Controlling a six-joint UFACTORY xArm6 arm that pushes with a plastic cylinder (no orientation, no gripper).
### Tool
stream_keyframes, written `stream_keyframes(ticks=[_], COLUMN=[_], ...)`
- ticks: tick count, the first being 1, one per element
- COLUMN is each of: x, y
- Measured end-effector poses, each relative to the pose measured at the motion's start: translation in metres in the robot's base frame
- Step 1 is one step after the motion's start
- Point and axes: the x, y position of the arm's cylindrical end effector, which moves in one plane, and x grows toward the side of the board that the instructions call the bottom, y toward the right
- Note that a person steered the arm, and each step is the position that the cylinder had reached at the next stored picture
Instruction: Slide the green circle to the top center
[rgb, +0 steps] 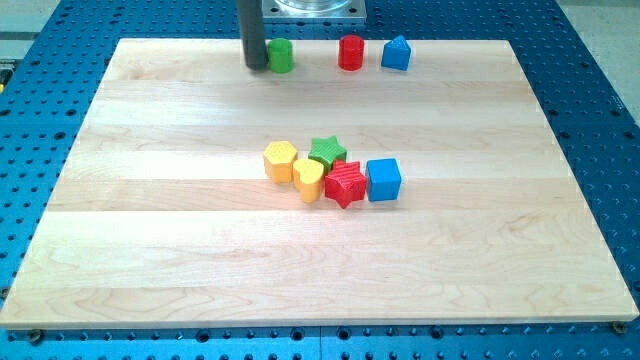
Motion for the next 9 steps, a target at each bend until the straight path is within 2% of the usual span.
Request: stream_keyframes(ticks=[1,2,3,5,6,7,8,9], x=[0.04,0.026,-0.012,0.03,0.0,-0.048,-0.048,-0.046], y=[-0.036,0.01,0.037,0.012,-0.038,-0.009,-0.002,0.032])
